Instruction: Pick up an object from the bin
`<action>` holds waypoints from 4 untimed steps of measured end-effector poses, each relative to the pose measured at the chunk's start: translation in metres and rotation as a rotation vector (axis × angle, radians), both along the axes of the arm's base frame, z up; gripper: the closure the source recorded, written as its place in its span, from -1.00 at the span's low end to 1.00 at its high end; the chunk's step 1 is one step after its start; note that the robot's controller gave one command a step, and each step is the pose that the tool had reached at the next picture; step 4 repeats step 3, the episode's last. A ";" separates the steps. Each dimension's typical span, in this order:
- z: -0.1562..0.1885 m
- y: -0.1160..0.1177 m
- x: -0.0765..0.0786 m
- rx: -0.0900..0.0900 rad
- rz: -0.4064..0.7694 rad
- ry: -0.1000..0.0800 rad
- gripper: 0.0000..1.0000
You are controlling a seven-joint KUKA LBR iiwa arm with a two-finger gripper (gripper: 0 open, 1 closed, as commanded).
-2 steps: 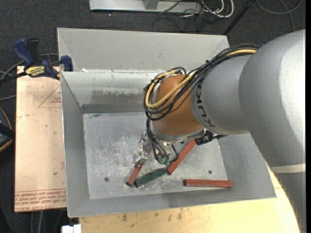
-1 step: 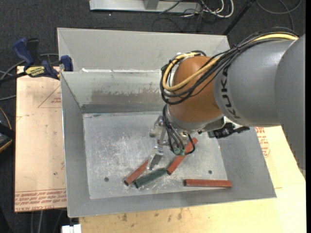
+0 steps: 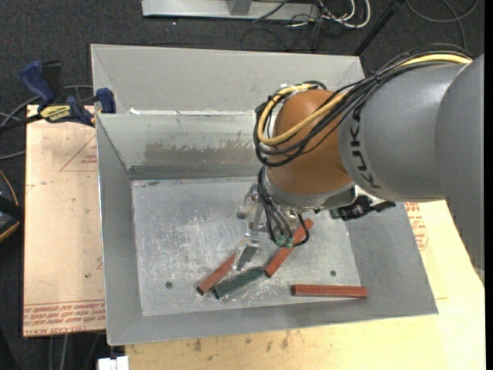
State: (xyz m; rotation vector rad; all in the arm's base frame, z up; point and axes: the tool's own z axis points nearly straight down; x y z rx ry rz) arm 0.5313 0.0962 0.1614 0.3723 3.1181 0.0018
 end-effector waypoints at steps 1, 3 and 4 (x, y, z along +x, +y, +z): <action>-0.083 0.035 -0.016 0.004 0.174 -0.013 1.00; 0.085 0.041 -0.035 0.001 0.218 -0.007 1.00; 0.085 0.041 -0.035 0.001 0.218 -0.007 1.00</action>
Offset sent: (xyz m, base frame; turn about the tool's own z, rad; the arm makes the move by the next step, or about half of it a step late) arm 0.0000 0.0000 0.0000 0.0000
